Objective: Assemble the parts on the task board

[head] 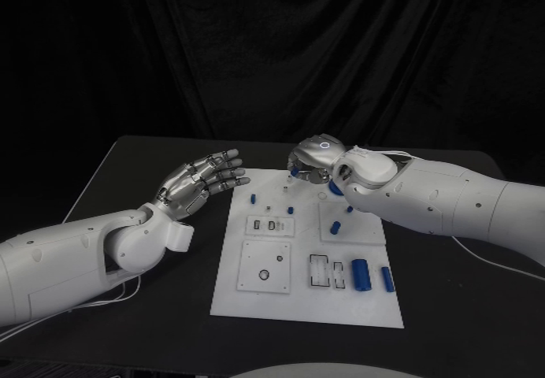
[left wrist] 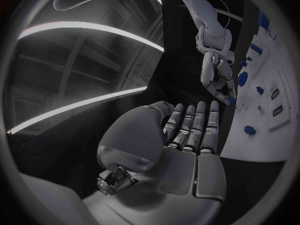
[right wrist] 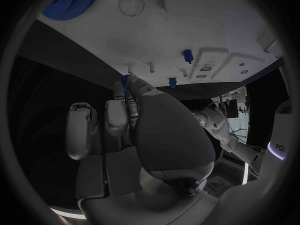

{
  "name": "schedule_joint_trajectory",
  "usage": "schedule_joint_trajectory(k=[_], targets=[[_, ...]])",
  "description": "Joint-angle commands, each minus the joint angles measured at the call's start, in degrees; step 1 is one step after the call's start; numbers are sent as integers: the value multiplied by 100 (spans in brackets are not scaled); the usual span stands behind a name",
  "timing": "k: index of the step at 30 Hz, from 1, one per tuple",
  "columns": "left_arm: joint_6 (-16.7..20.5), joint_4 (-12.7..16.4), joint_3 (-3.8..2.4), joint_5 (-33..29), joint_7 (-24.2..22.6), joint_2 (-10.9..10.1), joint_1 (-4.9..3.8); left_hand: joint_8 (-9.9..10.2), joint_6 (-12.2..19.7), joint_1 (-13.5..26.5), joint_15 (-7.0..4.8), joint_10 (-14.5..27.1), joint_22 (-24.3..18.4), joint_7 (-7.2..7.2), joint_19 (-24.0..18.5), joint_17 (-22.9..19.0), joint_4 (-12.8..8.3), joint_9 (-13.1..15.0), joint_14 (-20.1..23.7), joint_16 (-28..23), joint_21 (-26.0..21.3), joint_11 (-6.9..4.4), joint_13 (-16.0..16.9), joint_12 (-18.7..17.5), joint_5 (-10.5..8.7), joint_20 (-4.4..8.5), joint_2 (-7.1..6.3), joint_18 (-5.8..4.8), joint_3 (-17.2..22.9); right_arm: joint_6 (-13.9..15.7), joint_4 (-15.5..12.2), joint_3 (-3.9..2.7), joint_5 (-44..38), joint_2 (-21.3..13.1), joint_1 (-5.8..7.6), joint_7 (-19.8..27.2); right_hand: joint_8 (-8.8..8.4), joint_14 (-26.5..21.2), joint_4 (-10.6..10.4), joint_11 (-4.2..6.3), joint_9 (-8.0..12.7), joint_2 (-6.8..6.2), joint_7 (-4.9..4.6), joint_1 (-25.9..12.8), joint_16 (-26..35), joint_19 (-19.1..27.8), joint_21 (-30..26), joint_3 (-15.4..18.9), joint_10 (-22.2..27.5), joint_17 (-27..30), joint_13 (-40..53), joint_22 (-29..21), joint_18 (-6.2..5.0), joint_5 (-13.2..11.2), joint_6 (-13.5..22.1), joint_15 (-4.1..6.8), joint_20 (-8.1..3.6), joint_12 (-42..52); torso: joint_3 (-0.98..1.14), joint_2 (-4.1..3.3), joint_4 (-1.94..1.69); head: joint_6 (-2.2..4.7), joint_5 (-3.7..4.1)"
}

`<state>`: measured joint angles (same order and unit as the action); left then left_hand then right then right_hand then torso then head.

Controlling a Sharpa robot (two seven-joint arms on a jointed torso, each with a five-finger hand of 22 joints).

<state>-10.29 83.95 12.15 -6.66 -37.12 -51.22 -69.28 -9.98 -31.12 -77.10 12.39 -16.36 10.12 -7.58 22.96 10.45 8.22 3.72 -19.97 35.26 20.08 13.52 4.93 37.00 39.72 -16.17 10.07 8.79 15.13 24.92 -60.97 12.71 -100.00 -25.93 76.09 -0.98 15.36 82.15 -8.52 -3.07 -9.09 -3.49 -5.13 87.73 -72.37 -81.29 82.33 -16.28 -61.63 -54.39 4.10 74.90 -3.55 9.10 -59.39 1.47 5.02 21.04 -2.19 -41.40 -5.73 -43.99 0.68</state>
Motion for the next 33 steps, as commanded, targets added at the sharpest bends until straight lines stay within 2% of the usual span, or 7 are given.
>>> schedule_joint_trajectory(k=[1,9,18,25,33], targets=[[-90,1,-7,2,-17,14,0,-19,3,15,0,-8,-5,-19,-52,-2,-1,3,46,17,-17,31,7,21,-32,-7,38,-84,38,-12,67,-7,3,49,-23,36,12,19,2,-7,-639,-9,-30,-62,-23,-36,33,19,-27,-13,-1,295,43,22,-13,-20,-10,-46,-5,4,-31,4,17],[-102,-16,-7,2,12,33,0,-19,4,16,0,-8,-5,-19,-53,-3,-3,2,47,17,-16,32,7,21,-34,-7,36,-85,42,-118,222,-10,3,195,-73,37,-19,16,-5,-19,-650,-8,-31,-81,-21,-32,28,20,-18,-13,-1,293,42,3,12,-31,1,-92,-18,2,-39,11,24],[-123,-39,-6,2,22,60,0,-19,4,16,0,-8,-5,-19,-53,-3,-3,2,47,17,-16,32,7,21,-34,-7,36,-85,42,-230,391,-12,3,286,-149,-6,-75,-4,-4,-40,-665,-10,-33,-95,-1,-10,6,16,17,11,-3,268,35,-21,61,-46,16,-175,-16,5,-48,-7,27],[-135,-57,-6,2,30,71,1,-20,7,22,1,-8,-5,-21,-55,-3,-8,2,51,17,-16,33,8,23,-36,-6,32,-86,54,-227,517,-14,3,323,-183,-37,-90,-8,-2,-49,-671,-10,-31,-96,-1,-9,5,13,29,4,-3,269,35,-21,70,-54,22,-200,-25,1,-61,-9,36],[-162,-77,-6,2,51,87,4,-18,13,24,1,-7,-5,-21,-56,-3,-10,2,53,17,-15,33,8,23,-37,-6,32,-86,60,-232,567,-19,3,341,-204,-55,-103,-15,-3,-61,-678,-9,-31,-102,6,-1,-4,11,42,14,-2,259,32,-21,76,-64,29,-226,-27,3,-43,-23,22]])
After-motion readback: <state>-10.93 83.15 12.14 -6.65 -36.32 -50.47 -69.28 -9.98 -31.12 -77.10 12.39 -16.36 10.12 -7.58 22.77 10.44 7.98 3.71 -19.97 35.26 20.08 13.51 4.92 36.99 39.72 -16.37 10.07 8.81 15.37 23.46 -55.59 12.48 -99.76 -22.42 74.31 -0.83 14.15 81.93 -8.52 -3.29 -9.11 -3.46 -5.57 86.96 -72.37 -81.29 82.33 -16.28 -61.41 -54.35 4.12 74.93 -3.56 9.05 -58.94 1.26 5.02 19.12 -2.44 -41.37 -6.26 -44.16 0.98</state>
